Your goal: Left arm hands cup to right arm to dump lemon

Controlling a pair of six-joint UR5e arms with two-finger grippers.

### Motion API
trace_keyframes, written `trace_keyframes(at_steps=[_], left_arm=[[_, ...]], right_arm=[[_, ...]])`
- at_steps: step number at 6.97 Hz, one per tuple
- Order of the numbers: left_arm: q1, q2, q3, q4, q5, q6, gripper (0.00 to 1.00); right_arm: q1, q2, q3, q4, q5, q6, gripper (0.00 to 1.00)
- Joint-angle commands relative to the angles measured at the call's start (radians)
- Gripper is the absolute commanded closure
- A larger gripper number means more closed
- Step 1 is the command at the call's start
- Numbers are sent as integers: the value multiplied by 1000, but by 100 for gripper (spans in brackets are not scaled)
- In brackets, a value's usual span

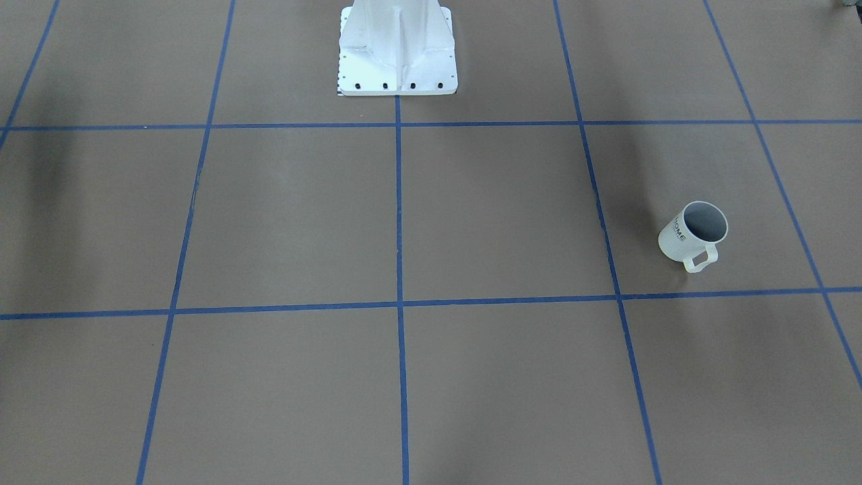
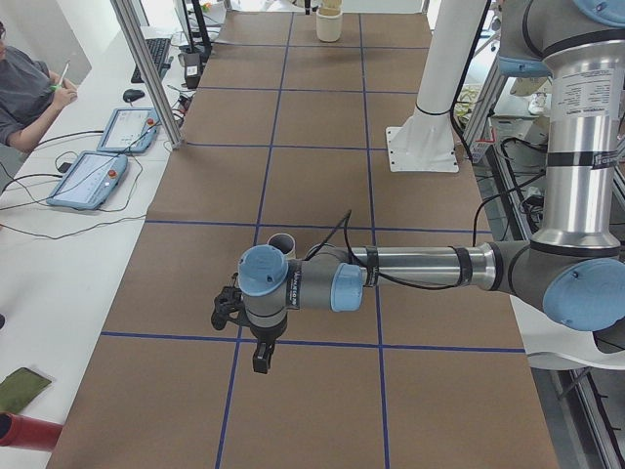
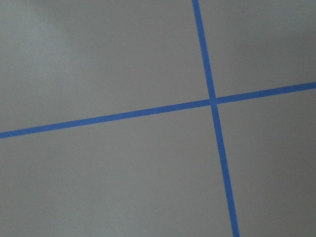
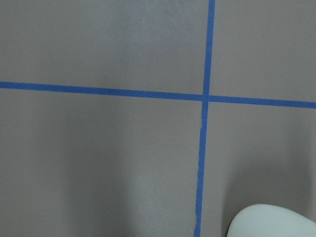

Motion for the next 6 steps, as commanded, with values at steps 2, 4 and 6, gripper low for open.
trace_keyframes(at_steps=[2,4,6], left_arm=[[1,10,-25,-6,-30,-69,0],[1,11,-20,-82,-33,-118,0],[1,13,24,-81,-57,-112,0]], right_arm=[[1,-12,-7,7,0,3,0],[-2,-2,-8,7,-3,3,0],[-2,-1,-10,9,-5,3,0]])
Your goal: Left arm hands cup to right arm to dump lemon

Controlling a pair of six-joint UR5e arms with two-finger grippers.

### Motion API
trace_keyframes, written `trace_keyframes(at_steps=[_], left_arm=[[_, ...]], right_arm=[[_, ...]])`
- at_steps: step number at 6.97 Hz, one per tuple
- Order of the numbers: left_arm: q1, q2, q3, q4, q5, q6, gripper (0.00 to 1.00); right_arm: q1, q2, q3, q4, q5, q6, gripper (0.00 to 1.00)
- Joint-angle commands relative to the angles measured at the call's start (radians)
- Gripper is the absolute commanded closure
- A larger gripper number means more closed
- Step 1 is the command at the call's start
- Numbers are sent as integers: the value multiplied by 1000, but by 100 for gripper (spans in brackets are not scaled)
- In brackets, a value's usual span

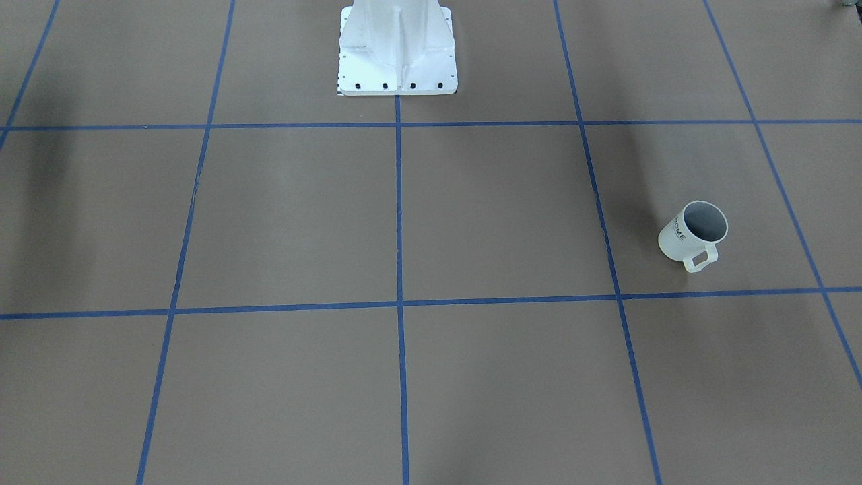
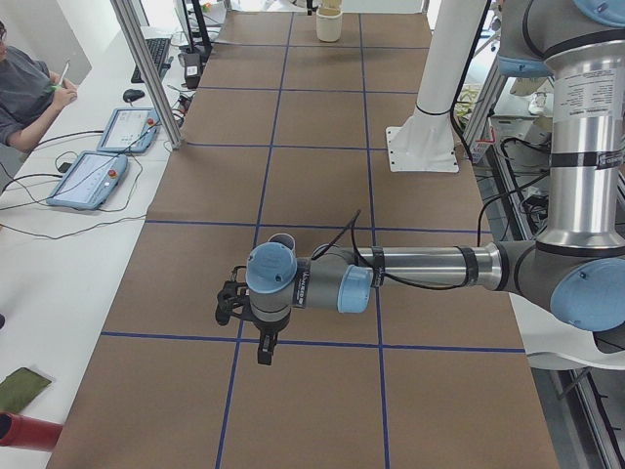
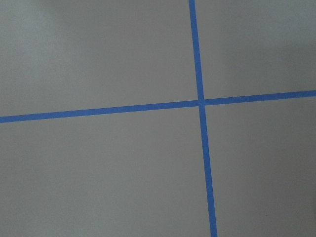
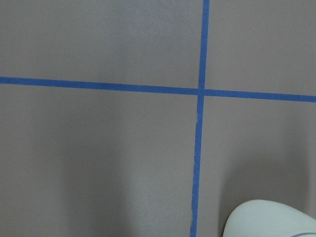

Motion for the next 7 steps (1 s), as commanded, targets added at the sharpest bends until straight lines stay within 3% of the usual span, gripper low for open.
trace_keyframes(at_steps=[1,4,7], left_arm=[[1,12,14,-6,-6,6,0],[13,10,-33,75,3,6,0],[13,53,-61,64,4,3,0]], right_arm=[[0,2,-2,0,-1,0,0],[-2,5,-4,1,2,2,0],[-7,9,-4,0,3,5,0]])
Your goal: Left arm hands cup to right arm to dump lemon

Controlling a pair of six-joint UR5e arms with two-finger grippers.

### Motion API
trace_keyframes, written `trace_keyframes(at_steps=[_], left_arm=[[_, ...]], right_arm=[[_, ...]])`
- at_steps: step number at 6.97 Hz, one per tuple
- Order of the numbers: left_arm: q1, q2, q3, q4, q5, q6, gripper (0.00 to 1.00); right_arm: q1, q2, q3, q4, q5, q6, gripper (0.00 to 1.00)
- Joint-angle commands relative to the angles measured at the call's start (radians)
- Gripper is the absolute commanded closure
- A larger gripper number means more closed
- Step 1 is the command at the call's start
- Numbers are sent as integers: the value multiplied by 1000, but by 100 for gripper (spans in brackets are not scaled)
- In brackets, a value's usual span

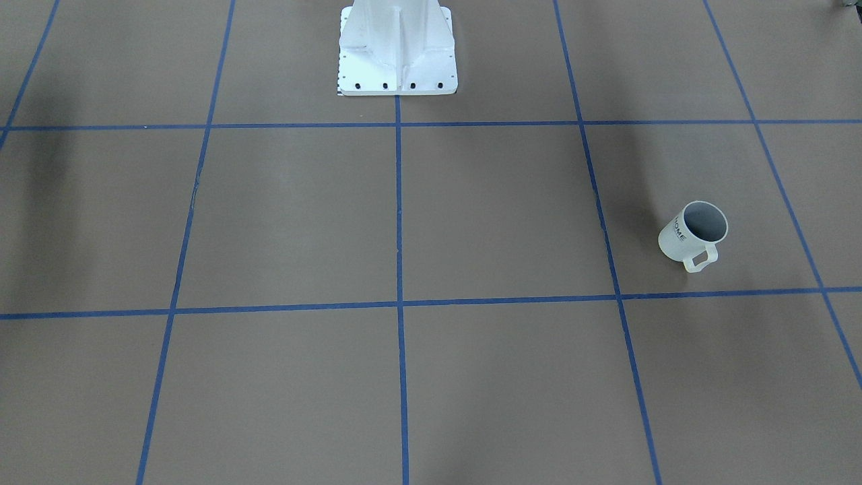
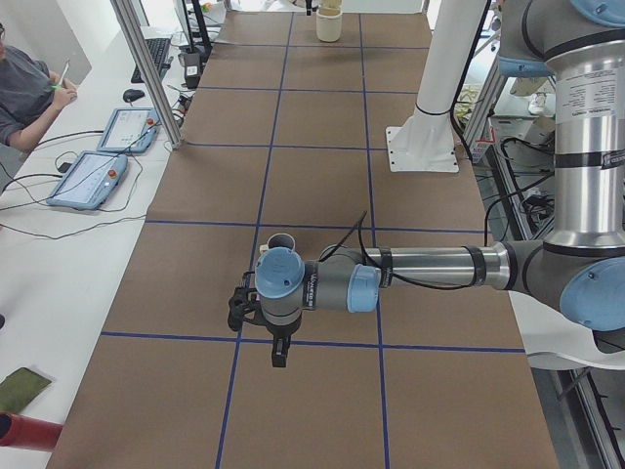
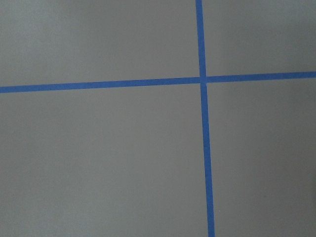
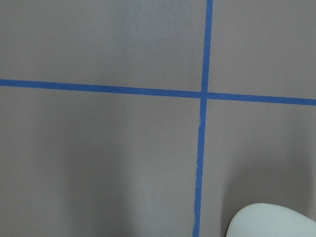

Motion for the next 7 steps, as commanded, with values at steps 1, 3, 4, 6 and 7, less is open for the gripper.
trace_keyframes(at_steps=[1,3,4,6,7], left_arm=[[0,9,-11,-1,0,-5,0],[0,11,-11,-1,0,-3,0],[0,11,-11,-1,0,-1,0],[0,11,-13,-1,0,-1,0],[0,11,-13,-1,0,-1,0]], right_arm=[[-4,1,0,0,2,2,0],[-4,1,0,0,0,0,0],[-12,1,0,3,0,0,0],[-20,1,-9,31,2,-1,0],[-33,-1,-24,32,3,0,0]])
